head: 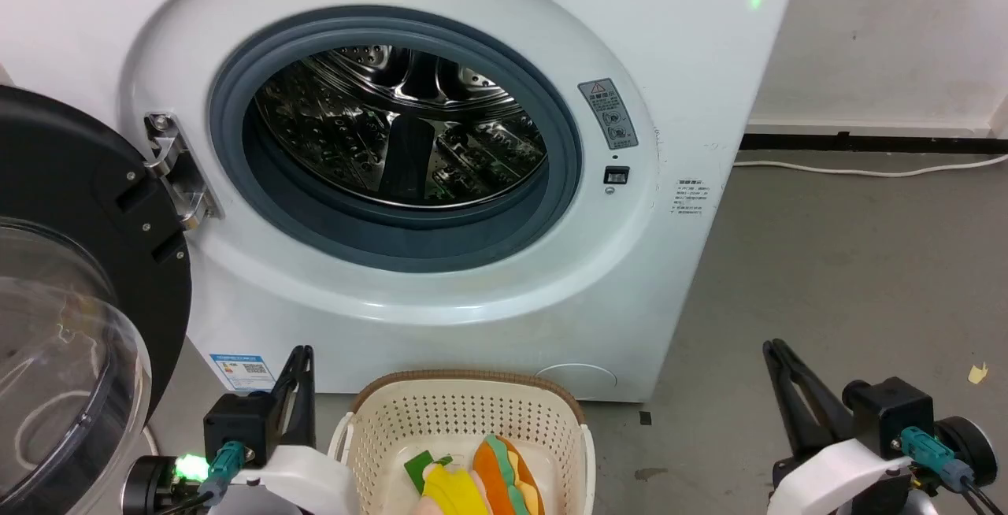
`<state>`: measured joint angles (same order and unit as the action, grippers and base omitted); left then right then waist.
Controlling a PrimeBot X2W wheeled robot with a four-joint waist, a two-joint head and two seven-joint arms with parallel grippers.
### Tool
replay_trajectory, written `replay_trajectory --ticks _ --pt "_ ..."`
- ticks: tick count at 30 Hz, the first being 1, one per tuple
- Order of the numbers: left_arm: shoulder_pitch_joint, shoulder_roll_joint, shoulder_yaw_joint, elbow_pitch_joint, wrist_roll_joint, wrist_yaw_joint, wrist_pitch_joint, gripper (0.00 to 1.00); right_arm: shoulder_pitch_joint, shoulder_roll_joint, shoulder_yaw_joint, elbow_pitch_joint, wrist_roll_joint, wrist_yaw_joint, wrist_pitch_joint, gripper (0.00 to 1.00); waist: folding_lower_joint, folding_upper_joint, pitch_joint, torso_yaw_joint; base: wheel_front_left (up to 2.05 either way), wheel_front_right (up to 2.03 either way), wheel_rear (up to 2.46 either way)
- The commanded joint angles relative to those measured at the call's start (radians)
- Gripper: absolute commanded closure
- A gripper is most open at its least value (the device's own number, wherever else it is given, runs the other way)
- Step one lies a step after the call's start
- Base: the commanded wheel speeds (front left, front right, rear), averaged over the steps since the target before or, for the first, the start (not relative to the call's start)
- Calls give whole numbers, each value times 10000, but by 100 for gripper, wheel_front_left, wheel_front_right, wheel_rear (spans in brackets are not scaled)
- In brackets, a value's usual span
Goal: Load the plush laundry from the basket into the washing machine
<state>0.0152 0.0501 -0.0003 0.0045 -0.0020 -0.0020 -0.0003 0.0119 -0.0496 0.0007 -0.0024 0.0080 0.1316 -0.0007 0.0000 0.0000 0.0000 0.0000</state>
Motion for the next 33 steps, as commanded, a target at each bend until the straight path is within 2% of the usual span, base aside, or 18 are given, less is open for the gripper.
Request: replay_trajectory --ticks 1,21,33 --pt "3 0 -1 4 0 0 -2 0 1 0 2 0 5 0 -2 0 0 0 0 0 0 0 0" --pt "-205 38 -305 146 16 57 -345 0 -131 -1 -206 -90 375 -1 -344 0 0 0 500 -155 0 0 0" --pt "-836 295 -489 1048 23 -52 -593 0 -461 -1 -227 -190 699 -2 -595 0 0 0 1499 -588 0 0 0"
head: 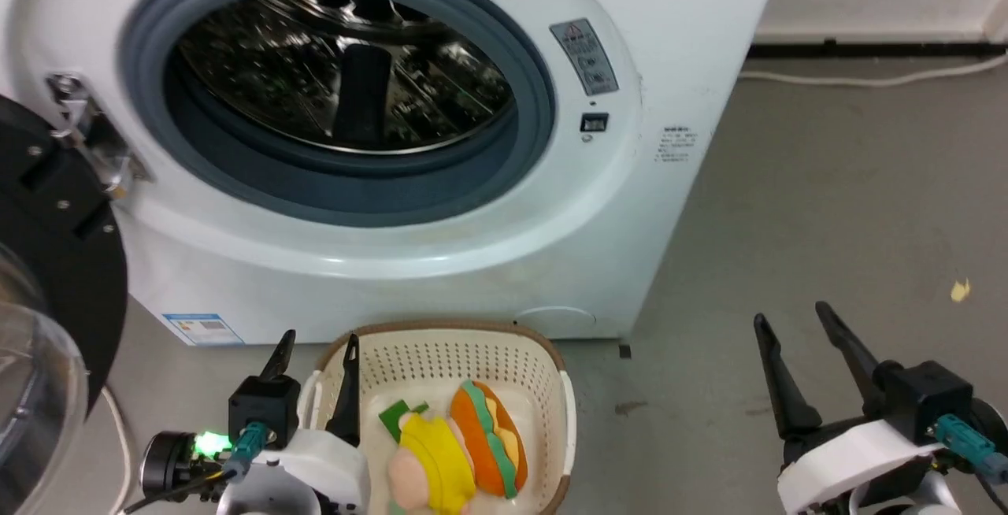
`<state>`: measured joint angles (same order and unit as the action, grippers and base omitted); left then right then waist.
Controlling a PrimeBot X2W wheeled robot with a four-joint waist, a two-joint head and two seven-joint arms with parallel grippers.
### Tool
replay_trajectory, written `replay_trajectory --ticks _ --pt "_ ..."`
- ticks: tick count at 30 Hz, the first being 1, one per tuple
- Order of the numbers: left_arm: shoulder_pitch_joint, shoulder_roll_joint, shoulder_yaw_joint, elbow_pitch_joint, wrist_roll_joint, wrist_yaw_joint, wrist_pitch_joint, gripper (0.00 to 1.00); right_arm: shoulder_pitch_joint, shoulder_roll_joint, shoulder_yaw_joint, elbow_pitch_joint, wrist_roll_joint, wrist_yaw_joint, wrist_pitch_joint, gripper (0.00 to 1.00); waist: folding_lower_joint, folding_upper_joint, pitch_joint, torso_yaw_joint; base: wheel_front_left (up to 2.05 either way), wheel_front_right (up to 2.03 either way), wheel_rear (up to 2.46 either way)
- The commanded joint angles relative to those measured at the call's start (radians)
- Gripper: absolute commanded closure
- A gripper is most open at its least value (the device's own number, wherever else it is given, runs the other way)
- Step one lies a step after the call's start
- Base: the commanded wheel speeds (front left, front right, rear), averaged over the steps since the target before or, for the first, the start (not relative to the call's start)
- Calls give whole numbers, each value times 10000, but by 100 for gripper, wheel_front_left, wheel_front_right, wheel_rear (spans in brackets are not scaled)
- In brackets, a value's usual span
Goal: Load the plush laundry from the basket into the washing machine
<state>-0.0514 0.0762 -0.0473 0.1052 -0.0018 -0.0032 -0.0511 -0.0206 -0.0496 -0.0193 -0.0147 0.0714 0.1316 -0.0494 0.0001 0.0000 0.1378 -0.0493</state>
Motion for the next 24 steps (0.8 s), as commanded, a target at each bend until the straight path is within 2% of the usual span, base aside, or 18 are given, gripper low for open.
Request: replay_trajectory --ticks 1,24 --pt "-244 73 -31 166 26 -52 -88 0 -165 -1 -23 -74 111 -2 -129 0 -1 0 209 -147 0 0 0" --pt "-2128 1347 -817 2695 -55 -523 678 0 -775 -3 333 -331 1160 -4 -609 0 -1 0 2375 -1411 0 0 0"
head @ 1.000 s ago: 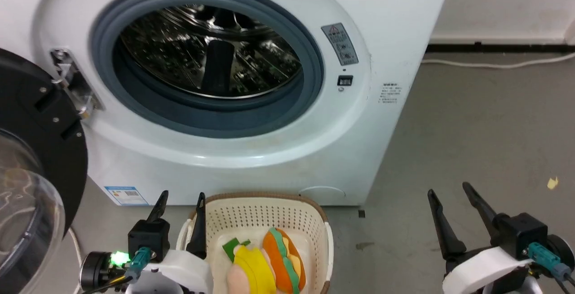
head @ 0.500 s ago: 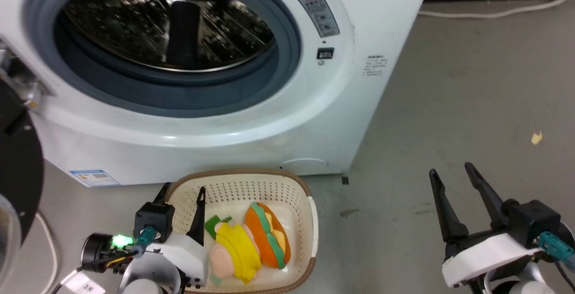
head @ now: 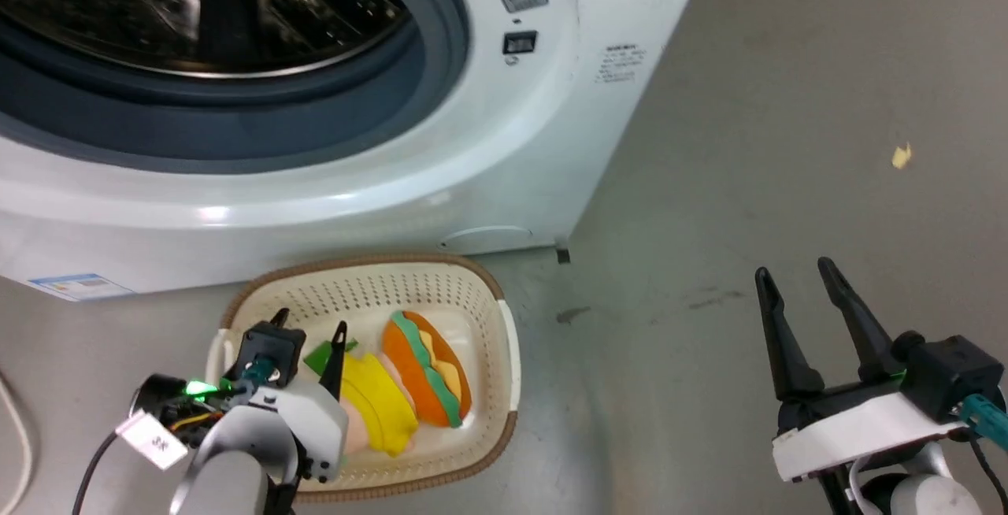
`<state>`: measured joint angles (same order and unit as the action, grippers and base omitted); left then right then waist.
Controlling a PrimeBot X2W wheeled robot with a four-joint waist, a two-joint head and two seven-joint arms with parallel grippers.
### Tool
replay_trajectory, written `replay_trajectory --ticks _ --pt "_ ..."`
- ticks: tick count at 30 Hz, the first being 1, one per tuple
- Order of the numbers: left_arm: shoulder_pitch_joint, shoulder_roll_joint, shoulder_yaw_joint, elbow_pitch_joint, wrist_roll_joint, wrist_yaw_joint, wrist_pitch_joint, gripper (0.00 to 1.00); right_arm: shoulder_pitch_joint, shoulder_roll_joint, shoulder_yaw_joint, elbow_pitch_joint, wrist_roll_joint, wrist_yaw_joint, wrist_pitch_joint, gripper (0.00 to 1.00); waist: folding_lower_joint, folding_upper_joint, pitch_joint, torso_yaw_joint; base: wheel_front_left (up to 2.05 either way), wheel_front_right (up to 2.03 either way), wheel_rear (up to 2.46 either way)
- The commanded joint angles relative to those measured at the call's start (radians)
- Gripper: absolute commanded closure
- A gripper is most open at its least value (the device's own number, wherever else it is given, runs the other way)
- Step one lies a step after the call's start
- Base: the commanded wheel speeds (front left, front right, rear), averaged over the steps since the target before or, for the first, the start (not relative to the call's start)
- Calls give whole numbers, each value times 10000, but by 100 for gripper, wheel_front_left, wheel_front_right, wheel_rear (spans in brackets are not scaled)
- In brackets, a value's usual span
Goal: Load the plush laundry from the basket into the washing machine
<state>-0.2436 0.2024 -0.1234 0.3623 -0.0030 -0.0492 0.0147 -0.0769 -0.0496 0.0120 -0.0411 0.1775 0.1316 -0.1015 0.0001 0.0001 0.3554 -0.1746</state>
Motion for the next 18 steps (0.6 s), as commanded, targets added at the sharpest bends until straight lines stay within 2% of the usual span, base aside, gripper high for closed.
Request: replay_trajectory --ticks 1,5,18 --pt "-296 138 -108 229 -56 -74 58 0 -232 -3 14 -77 149 -4 -108 0 -1 -1 292 -195 0 0 0" --pt "-646 260 -341 697 -290 -118 330 0 -302 -3 3 -114 321 -4 -191 0 -1 -1 657 -327 0 0 0" --pt "-1983 1076 -1947 2071 -890 -253 1206 0 -466 -4 -26 -249 1035 -5 -463 0 -1 -1 1881 -703 0 0 0"
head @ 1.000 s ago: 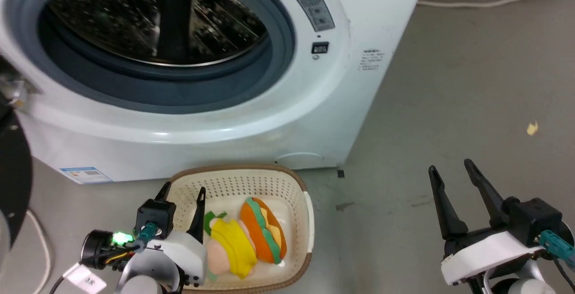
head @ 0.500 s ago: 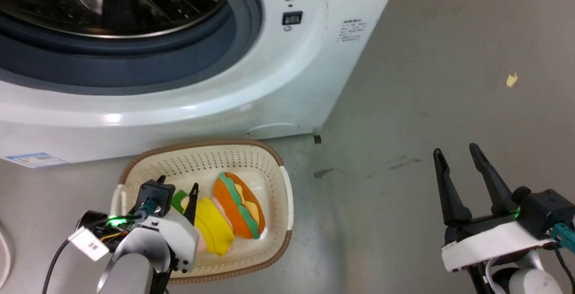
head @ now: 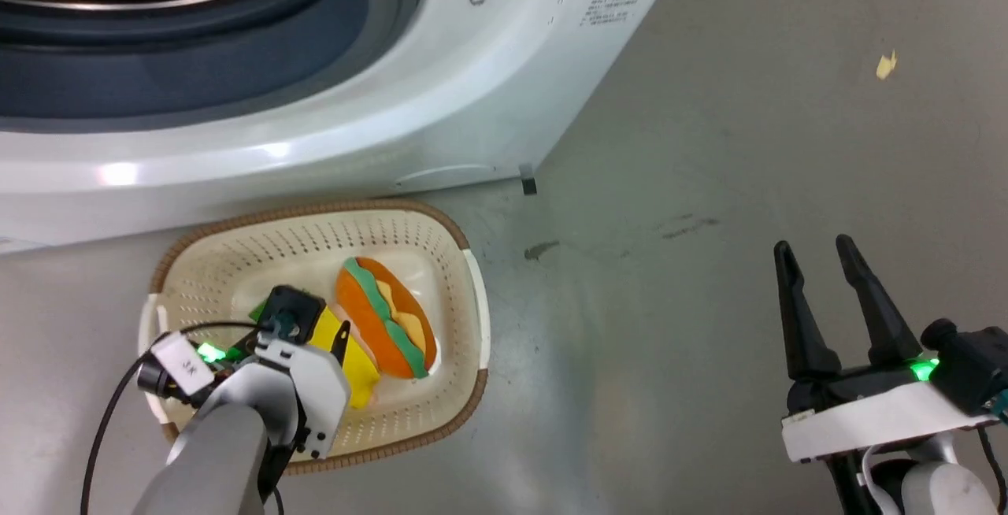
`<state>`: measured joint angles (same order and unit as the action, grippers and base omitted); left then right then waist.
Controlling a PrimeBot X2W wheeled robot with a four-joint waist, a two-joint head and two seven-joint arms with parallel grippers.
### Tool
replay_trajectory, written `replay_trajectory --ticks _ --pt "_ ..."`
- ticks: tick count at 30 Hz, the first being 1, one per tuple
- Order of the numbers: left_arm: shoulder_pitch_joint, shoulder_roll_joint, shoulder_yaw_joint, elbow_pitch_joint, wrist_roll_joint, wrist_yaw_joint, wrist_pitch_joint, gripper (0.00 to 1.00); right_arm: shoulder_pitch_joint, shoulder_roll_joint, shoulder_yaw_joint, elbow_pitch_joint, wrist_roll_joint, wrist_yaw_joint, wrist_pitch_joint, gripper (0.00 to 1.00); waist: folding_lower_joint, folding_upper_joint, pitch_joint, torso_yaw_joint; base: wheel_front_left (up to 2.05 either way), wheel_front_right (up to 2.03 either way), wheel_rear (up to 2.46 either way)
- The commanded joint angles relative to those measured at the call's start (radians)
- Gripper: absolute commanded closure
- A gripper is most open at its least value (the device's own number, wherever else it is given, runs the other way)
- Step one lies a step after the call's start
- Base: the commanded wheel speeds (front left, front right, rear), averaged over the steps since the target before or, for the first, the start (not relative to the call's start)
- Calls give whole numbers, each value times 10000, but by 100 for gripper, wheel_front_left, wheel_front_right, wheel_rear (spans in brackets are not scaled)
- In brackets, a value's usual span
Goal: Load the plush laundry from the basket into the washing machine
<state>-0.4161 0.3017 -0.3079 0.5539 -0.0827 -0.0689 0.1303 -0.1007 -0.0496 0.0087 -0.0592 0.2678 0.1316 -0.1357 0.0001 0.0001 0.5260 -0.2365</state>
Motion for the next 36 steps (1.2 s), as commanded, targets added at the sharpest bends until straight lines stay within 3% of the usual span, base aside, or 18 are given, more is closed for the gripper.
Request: replay_trajectory --ticks 1,8,19,36 --pt "-349 90 -208 256 -244 -65 169 0 -237 -4 -1 -77 208 -5 -142 0 -1 -1 267 -108 0 0 0" --pt "-1124 466 -1248 703 -1141 -137 1010 0 -278 -4 -53 -193 504 -6 -288 0 -1 -1 932 -277 0 0 0" --pt "-2552 1127 -2689 1715 -1635 -250 1745 0 -351 -5 -144 -379 980 -7 -517 0 -1 -1 2014 -571 0 0 0" --pt "-4435 1596 -4080 3713 -1999 -274 1639 0 -622 -5 -180 -613 1569 -8 -850 0 -1 -1 3596 -901 3 3 3"
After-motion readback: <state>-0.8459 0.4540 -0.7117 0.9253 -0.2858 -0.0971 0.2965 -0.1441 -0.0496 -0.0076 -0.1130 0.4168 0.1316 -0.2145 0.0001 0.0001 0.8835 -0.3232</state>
